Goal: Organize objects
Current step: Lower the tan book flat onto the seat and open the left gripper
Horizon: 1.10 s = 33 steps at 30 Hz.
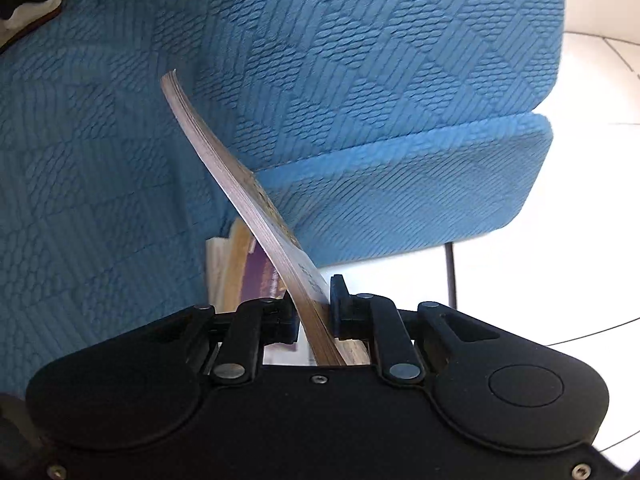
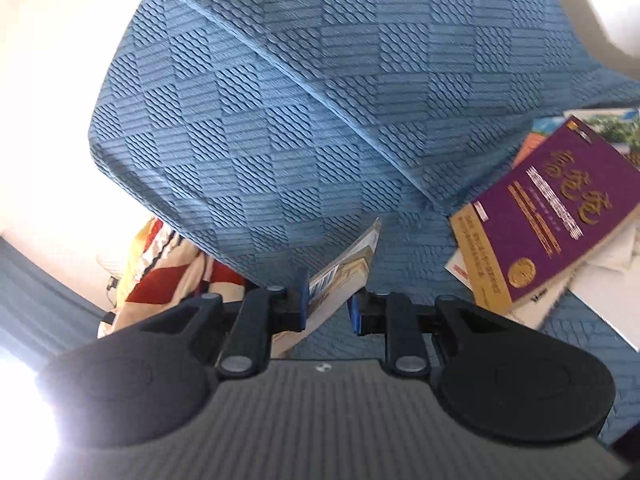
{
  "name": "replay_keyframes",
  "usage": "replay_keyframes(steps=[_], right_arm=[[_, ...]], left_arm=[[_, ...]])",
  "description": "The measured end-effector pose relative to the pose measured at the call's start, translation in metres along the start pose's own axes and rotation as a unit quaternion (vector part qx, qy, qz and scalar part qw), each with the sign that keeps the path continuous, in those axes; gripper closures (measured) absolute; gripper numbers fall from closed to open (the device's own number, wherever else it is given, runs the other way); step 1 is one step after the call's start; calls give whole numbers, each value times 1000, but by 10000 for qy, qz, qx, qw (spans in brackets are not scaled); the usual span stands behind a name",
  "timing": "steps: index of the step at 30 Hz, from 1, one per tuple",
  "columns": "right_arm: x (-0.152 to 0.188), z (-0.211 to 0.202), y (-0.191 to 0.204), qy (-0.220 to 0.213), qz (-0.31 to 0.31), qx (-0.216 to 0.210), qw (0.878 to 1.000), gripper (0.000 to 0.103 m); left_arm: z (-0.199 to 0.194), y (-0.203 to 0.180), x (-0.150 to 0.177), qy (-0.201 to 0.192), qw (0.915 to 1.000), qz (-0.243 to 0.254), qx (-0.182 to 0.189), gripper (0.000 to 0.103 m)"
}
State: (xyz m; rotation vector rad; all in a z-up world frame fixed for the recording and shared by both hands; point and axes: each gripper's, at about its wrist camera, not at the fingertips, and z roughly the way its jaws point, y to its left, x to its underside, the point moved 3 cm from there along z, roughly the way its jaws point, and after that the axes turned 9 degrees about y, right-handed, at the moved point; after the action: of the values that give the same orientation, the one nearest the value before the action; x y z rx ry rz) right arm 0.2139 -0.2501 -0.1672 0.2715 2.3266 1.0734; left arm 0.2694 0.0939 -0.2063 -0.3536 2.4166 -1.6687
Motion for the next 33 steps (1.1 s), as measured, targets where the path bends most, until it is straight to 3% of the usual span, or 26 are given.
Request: replay_keyframes(steps=[8, 13, 21, 33], right_arm=[[30, 17, -23, 207, 38, 334, 9992, 79], [48, 18, -22, 192, -161, 443, 9987, 78], [70, 26, -19, 532, -501, 557, 9958, 78], [95, 39, -50, 1077, 280, 553, 9922, 76]], left_arm=[[11, 46, 5, 290, 9986, -162, -413, 87], [14, 58, 9, 296, 9976, -94, -618, 85], [5, 77, 12, 296, 9937, 4, -1080, 79], [16, 97, 15, 633, 9786, 124, -1956, 69]])
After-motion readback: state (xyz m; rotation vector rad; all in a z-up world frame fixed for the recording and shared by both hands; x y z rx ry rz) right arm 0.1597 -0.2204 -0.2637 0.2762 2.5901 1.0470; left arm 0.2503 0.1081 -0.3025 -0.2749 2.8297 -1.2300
